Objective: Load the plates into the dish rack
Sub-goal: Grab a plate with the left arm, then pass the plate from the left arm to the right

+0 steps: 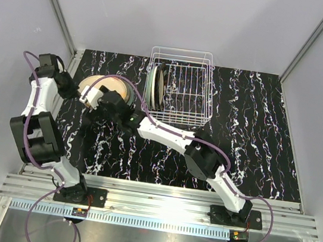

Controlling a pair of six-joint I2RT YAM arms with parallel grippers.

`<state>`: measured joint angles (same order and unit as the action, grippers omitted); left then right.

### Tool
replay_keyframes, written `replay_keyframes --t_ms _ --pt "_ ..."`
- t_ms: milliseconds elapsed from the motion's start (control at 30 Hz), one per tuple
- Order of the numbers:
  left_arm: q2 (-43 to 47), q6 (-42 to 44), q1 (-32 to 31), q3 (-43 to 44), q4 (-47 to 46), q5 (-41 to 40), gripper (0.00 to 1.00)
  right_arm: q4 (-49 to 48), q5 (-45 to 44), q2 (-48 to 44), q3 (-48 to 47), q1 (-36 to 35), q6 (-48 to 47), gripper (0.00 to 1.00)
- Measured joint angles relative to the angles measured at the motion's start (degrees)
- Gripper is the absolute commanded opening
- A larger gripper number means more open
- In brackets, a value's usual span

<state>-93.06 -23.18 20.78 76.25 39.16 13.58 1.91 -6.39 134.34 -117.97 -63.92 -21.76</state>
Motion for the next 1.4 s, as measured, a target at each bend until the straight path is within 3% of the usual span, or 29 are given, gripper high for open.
replay_keyframes --t_ms 400,833,867,933,1000,1033,1100,1200,1300,1400 --pt "4.07 -1.49 0.0 -0.02 -0.07 2.51 0.0 -0.2 -2.73 8.66 -8.59 0.0 -6.93 0.82" --pt "4.96 -2.62 0.07 -0.66 -1.77 3.8 0.01 -8.24 -14.6 13.51 -10.8 -1.31 -20.31 0.23" --pt "5.09 -2.84 0.09 -0.66 -2.19 4.02 0.05 -8.98 -15.47 13.62 -10.8 -1.57 -22.4 0.19" --pt "5.88 -3.06 0.11 -0.59 -3.26 4.83 0.22 -10.43 -16.92 13.79 -10.8 -2.03 -25.92 0.06" --pt "6.82 -3.21 0.07 -0.5 -3.85 5.81 0.27 -12.17 -17.99 13.81 -10.78 -2.4 -27.74 0.01" --pt "7.21 -3.19 0.02 -0.5 -3.63 5.99 0.35 -13.07 -18.14 13.81 -10.69 -2.49 -27.54 0.0" --pt "7.45 -2.99 -0.04 -0.5 -3.06 6.21 0.39 -13.64 -18.18 13.81 -10.47 -2.58 -27.45 0.0" --pt "7.45 -2.69 -0.07 -0.5 -2.34 6.27 0.6 -14.67 -18.43 13.81 -9.73 -2.78 -27.5 0.0" --pt "7.45 -2.45 -0.02 -0.28 -1.55 6.27 0.96 -15.96 -18.78 13.81 -9.2 -2.82 -27.5 0.0" --pt "7.45 -3.19 0.11 0.55 -0.59 6.19 0.99 -17.09 -19.28 13.81 -8.7 -2.89 -27.5 0.0"
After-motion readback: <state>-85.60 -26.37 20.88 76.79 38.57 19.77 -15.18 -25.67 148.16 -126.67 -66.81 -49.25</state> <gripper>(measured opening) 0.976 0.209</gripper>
